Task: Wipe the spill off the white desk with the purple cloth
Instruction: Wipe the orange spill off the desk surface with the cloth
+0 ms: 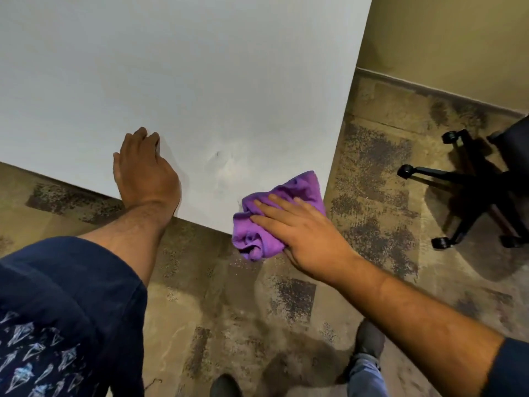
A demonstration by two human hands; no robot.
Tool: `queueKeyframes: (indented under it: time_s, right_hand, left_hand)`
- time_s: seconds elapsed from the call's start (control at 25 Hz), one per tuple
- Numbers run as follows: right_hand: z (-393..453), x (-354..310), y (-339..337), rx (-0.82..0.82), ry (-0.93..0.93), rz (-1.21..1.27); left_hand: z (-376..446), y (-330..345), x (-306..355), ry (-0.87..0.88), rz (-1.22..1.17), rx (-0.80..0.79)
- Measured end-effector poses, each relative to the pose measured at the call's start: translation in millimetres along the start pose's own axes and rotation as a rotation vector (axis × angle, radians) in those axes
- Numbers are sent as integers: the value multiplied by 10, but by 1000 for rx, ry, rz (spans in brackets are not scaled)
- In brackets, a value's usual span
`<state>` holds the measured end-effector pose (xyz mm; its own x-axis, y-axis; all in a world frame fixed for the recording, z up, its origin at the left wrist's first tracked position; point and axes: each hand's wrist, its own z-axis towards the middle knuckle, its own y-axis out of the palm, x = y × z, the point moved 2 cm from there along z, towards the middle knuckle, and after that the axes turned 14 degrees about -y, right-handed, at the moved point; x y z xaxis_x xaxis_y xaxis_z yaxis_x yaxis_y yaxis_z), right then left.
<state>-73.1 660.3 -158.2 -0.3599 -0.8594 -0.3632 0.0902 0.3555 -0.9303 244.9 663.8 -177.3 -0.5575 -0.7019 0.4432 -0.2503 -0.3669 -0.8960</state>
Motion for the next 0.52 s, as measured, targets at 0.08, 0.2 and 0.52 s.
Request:
queueKeyframes:
  time_s: [0.08,0.2,0.52]
  right_hand:
    - [9,172,-87,12,129,-65]
    - [334,379,-117,109,391,-131]
    - [968,-297,215,224,258,-72]
  left_hand:
    - [26,10,-43,18,32,0]
    - [42,36,-66,26,63,28]
    - [10,39,-48,104,-76,52]
